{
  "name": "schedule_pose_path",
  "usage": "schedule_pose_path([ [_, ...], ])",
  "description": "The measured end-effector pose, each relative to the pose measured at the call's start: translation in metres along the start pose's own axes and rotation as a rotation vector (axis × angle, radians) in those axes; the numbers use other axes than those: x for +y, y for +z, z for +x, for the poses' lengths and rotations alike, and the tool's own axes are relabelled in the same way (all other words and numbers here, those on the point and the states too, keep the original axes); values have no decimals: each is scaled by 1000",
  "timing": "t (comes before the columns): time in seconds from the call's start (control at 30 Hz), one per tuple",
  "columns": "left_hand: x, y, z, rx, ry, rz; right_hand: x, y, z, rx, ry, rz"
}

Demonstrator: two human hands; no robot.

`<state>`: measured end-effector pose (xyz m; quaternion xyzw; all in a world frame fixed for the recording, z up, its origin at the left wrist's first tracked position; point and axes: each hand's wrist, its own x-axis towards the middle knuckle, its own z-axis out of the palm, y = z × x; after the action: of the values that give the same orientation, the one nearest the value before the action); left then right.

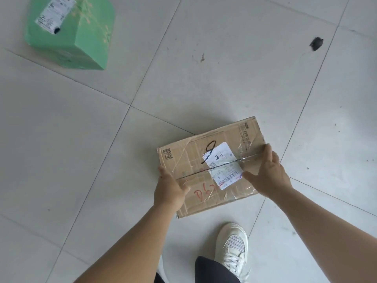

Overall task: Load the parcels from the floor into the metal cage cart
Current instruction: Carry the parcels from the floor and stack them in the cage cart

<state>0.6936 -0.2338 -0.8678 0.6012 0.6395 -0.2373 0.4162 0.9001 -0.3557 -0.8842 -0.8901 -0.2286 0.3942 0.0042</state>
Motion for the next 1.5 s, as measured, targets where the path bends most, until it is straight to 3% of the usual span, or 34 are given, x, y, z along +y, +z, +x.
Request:
schedule_pose_path([
  [0.37, -23, -9, -20, 31, -26, -223, -7, -1, -15, 17, 27, 142],
  [0.73, -29, -163, -129, 196, 83, -289, -111, -96, -138, 155, -36, 319],
  [1.13, -52, -355, -292, 436, 134, -454, -270, -224, -298, 232, -290, 325],
  [1.5, -134, -455, -437, 717, 36, -703, -406, -268, -431, 125, -675, 227],
])
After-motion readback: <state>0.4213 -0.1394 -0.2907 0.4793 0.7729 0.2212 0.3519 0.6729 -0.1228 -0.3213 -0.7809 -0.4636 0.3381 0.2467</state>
